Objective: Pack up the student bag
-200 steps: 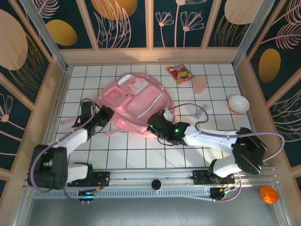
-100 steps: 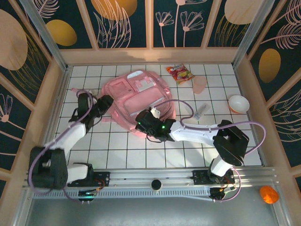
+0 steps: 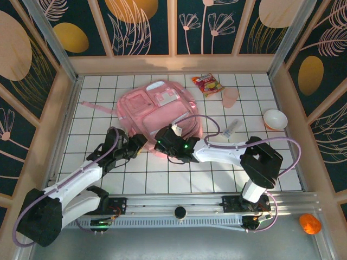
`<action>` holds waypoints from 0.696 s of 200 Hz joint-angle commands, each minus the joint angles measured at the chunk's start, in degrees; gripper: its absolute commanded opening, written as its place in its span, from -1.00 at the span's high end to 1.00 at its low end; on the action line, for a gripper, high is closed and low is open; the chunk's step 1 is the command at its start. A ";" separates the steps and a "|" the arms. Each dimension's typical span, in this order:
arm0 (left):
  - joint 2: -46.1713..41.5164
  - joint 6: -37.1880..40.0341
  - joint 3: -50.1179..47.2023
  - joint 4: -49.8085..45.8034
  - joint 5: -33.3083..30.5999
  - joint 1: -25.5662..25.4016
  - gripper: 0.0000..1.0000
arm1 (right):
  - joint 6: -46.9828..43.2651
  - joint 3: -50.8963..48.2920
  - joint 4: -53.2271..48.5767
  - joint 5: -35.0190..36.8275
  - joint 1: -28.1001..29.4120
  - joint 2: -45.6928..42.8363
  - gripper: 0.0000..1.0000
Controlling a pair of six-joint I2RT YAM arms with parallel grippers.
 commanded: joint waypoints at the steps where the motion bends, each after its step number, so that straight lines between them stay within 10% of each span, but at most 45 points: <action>1: 3.22 -8.77 -1.62 2.48 0.16 -1.65 -0.06 | -1.13 0.49 3.28 0.69 -0.47 0.05 1.00; 46: 8.66 -10.90 -0.42 6.05 -1.47 -2.99 0.10 | -1.36 -0.01 3.53 0.82 -0.43 -1.05 1.00; 82: 10.73 -8.35 2.00 3.79 -3.14 -2.96 1.00 | -1.22 -0.94 0.82 2.57 -0.37 -3.05 1.00; 139: 5.14 -2.21 -0.49 -2.55 -6.21 1.68 1.00 | -0.22 -9.03 -1.73 5.84 -4.20 -12.20 1.00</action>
